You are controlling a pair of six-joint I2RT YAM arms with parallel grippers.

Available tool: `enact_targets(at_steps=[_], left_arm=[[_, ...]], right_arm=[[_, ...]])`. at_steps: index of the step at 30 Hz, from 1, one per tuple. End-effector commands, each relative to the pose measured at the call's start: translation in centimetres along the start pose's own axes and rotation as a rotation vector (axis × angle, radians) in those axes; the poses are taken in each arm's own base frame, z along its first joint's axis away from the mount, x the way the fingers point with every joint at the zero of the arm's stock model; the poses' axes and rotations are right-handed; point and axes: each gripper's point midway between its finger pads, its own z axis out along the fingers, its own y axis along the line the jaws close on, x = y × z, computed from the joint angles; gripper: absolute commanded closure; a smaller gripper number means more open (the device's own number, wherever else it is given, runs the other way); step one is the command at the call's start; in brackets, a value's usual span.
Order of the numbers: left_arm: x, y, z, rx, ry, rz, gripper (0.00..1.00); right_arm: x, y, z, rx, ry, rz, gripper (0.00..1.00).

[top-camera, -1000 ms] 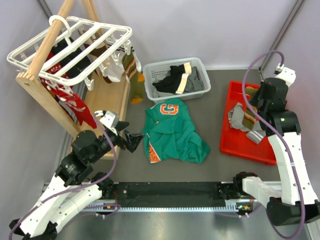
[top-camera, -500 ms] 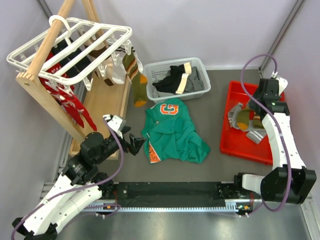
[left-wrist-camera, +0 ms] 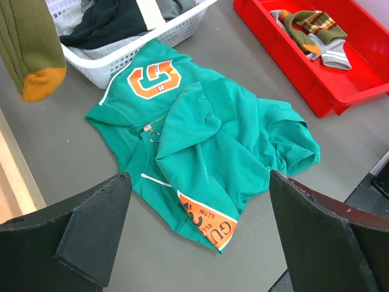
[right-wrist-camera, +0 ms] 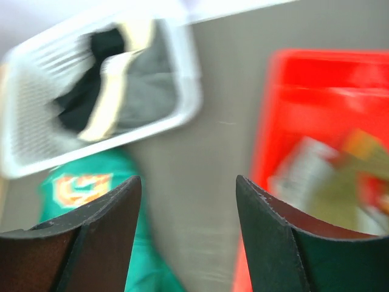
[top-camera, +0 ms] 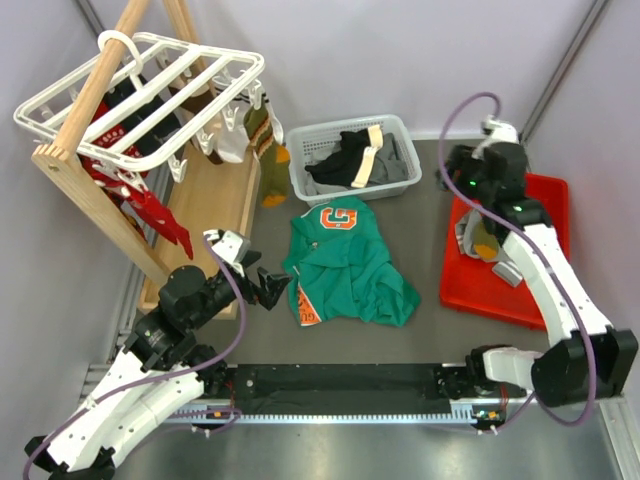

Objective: Remove the socks clipped to the hanger

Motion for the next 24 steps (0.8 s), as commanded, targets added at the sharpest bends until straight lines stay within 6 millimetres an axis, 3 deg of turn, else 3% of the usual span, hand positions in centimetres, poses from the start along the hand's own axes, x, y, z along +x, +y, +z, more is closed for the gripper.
enact_targets(at_steps=[1,3,9,10,12,14,19,20,22,24], left_arm=[[-1.4,0.0,0.1,-0.004,-0.057,0.002,0.01],[-1.5,0.2,0.1,-0.018,-0.061,0.002,0.01],[-1.7,0.3,-0.2,-0.022,-0.075,0.005,0.01],[-1.8,0.3,-0.3,-0.021,-0.081,0.004,0.01],[-1.8,0.2,-0.3,-0.018,-0.081,0.003,0.01],[-1.9,0.1,-0.3,-0.014,-0.086,0.006,0.01],[-2.1,0.2,-0.4,-0.016,-0.090,0.008,0.01],[-2.0,0.2,-0.4,-0.015,-0.090,0.008,0.01],[-2.0,0.2,-0.4,-0.016,-0.091,0.008,0.01],[-2.0,0.2,-0.5,-0.016,-0.093,0.008,0.01]], right_arm=[[-3.1,10.8,1.3,-0.342,-0.096,-0.124,0.37],[-3.4,15.1,1.8,-0.473,-0.131,-0.152,0.37],[-2.4,23.2,3.1,-0.808,-0.229,-0.252,0.35],[-1.6,24.7,2.1,-0.926,-0.210,-0.265,0.35],[-1.2,27.1,1.5,-1.026,-0.212,-0.231,0.34],[-0.5,28.8,2.3,-1.062,-0.260,-0.274,0.32],[3.0,34.1,2.4,-1.227,-0.295,-0.356,0.28],[2.4,35.0,1.9,-1.267,-0.322,-0.347,0.27],[3.0,36.8,0.9,-1.359,-0.322,-0.319,0.18],[3.5,37.9,1.3,-1.395,-0.358,-0.309,0.17]])
